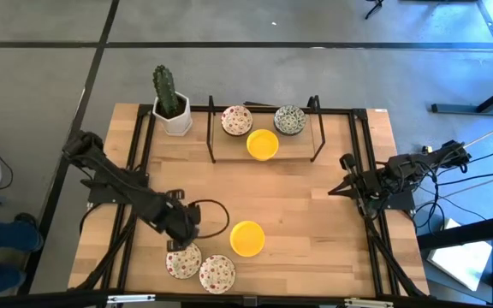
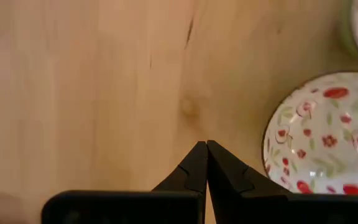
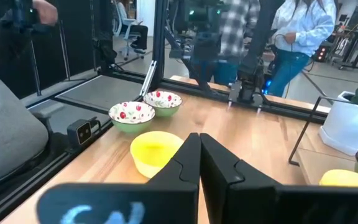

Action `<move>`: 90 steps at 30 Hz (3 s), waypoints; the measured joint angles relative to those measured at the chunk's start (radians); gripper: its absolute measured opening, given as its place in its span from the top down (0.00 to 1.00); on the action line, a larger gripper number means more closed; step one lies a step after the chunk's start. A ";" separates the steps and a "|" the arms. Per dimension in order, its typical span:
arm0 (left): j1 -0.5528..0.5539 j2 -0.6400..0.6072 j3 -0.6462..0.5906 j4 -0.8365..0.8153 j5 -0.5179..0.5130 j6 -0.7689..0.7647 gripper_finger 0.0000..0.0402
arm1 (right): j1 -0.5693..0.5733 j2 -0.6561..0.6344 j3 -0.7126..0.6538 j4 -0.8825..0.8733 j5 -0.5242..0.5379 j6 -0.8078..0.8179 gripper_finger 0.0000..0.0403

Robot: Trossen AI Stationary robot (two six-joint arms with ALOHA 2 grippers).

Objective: Pick & Place Mini bowls
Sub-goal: Stack the left green bowl on top of the green bowls on the shelf

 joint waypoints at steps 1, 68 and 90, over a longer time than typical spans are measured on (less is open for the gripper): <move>-0.001 0.014 0.000 -0.002 0.000 -0.048 0.98 | 0.000 0.000 0.000 0.000 0.000 0.002 0.99; -0.099 0.244 -0.089 0.195 0.133 -0.060 0.61 | 0.000 0.000 0.000 -0.053 0.000 0.075 0.99; 0.007 0.008 0.044 -0.046 0.006 0.251 0.99 | 0.000 0.009 0.000 -0.053 0.000 0.070 0.99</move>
